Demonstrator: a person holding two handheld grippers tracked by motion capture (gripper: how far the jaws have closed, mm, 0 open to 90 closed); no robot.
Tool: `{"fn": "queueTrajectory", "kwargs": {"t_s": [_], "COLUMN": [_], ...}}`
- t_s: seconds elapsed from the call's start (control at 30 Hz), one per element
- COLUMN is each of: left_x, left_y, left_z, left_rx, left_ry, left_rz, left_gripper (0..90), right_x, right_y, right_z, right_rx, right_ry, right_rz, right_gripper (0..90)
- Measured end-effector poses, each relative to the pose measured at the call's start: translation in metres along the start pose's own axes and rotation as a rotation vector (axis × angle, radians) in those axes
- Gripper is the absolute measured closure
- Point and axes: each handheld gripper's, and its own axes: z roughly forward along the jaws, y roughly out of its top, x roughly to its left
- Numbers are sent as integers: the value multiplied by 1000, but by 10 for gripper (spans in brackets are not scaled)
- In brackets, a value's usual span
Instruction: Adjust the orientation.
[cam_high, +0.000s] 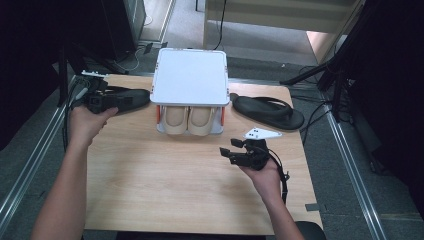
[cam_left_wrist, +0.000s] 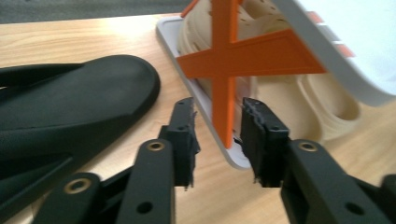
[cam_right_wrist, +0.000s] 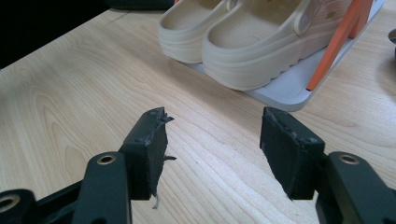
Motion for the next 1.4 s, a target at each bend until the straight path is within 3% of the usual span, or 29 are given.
{"fn": "queueTrajectory", "kwargs": {"t_s": [0.27, 0.47, 0.63, 0.9, 1.03, 1.23, 1.4], "left_x": [16, 27, 40, 53, 61, 66, 67], "left_y": [-5, -10, -11, -7, -6, -7, -8], "left_z": [23, 47, 61, 76, 87, 98, 101], "left_rx": [7, 24, 37, 22, 31, 60, 63], "left_ry": [20, 53, 56, 115, 131, 183, 171], "left_rz": [-16, -2, -44, -75, -113, -100, -110], "left_gripper": [800, 896, 900, 900, 900, 900, 900], "right_x": [1, 2, 5, 11, 11, 12, 11], "right_y": [-4, -8, -12, -19, -22, -25, -27], "right_z": [-3, -7, -8, -10, -13, -17, -19], "right_rx": [11, 8, 20, 24, 24, 24, 25], "right_ry": [-18, -28, -34, -50, -57, -70, -76], "right_rz": [-4, 0, -8, -3, 0, 8, 15], "right_gripper": [430, 433, 440, 442, 442, 443, 443]}}
